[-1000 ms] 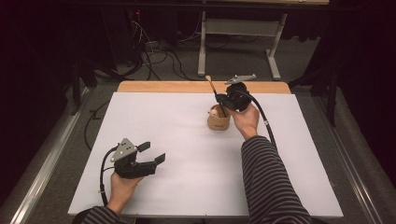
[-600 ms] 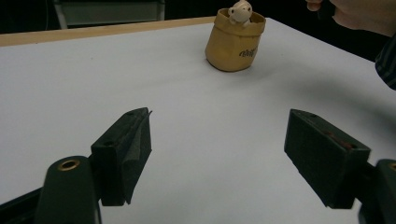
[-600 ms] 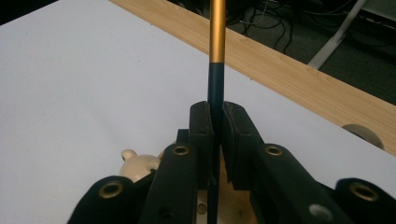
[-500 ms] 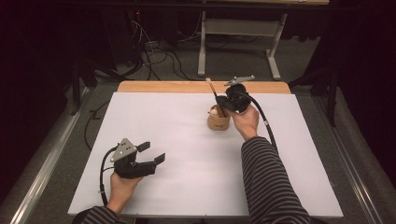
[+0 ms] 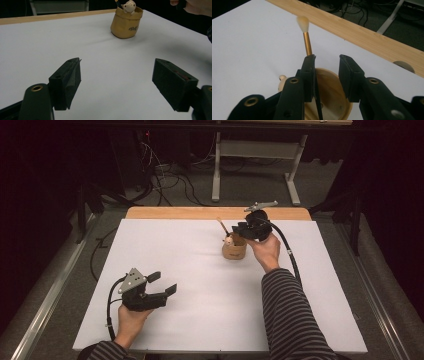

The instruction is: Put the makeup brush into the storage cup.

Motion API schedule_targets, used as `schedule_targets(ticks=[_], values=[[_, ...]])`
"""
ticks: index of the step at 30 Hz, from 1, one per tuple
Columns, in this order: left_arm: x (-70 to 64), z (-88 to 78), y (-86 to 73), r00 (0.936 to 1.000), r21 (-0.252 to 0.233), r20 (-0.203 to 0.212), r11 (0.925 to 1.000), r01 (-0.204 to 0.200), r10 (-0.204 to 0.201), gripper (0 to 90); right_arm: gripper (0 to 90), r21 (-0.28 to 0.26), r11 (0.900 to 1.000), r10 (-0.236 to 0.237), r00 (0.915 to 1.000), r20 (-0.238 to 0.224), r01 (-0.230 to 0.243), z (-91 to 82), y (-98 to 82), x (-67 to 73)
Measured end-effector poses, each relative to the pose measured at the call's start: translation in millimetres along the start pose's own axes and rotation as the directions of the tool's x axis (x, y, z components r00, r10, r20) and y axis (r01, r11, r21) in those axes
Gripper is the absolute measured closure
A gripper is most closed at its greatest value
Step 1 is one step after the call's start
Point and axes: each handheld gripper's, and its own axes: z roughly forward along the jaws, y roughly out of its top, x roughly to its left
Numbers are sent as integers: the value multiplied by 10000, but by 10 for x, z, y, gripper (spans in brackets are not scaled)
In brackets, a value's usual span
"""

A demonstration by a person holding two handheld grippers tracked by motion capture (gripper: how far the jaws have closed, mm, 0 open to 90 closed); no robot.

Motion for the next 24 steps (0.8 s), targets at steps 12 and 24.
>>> schedule_targets(ticks=[12,24], values=[[0,0,1,10000,-23,48,10000,8,-8,236,566,-129,9999,48,10000,-4,-48,-141,28,36],[3,2,1,10000,3,47,10000,9,-9,236,504,-221,9998,6,10000,87,-4,-221,36,34]])
